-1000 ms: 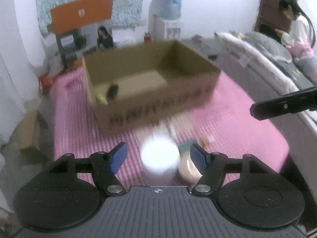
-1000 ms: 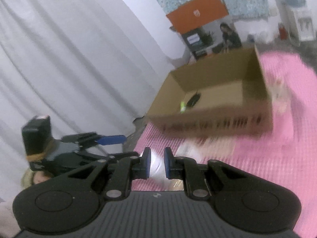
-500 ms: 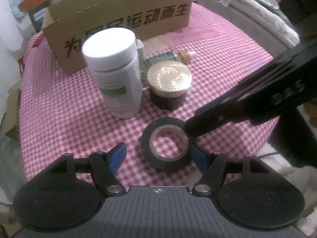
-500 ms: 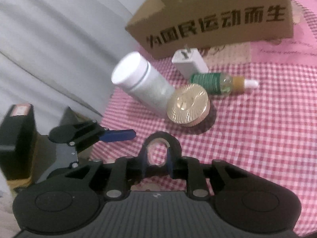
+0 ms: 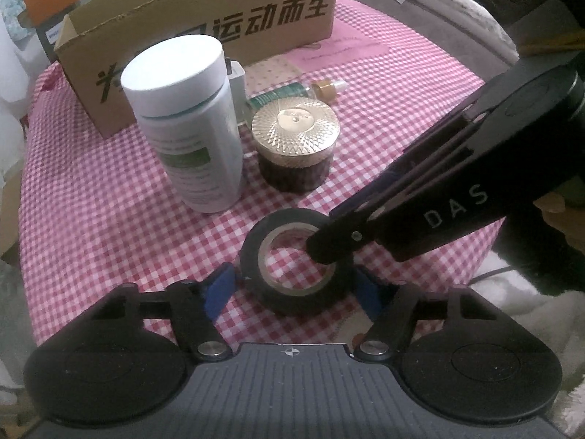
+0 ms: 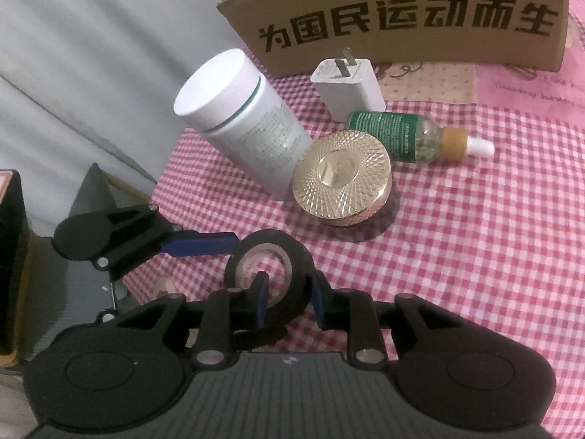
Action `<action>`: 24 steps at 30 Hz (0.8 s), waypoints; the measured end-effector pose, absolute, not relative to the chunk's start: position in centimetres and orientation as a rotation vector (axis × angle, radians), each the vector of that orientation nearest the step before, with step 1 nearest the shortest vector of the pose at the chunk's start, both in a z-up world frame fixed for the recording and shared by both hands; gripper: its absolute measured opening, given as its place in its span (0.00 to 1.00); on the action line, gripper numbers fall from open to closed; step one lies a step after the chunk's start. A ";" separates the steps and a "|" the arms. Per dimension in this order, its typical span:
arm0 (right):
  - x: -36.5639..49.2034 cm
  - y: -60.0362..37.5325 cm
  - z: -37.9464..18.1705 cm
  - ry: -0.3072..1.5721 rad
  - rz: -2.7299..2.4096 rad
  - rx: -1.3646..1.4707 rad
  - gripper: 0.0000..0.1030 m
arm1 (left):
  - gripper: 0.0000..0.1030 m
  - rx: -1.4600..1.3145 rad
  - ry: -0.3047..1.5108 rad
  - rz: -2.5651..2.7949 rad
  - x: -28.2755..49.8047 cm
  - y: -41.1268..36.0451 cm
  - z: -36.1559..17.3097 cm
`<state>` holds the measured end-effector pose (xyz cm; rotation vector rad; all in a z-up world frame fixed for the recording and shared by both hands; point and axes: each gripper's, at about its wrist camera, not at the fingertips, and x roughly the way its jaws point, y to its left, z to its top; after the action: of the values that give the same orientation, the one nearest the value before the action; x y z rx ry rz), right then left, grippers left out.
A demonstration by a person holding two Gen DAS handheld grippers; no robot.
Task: Organize rigid objects
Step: 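Grasp the black tape roll by its rim with the right gripper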
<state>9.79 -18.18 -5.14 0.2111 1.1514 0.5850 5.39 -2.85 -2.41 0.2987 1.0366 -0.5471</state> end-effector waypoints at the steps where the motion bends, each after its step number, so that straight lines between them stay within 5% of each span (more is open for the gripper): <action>1: 9.8 -18.1 -5.2 1.150 0.587 0.208 0.27 | 0.64 0.295 1.034 -0.550 5.4 -2.8 -2.4; 24: 10.1 -18.5 -4.5 1.113 0.536 0.122 0.26 | 0.69 0.307 1.007 -0.562 7.6 -5.3 -3.4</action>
<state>10.07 -18.52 -4.45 0.1220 1.1128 0.5355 7.65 -5.32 -3.40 0.3067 1.0074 -0.5620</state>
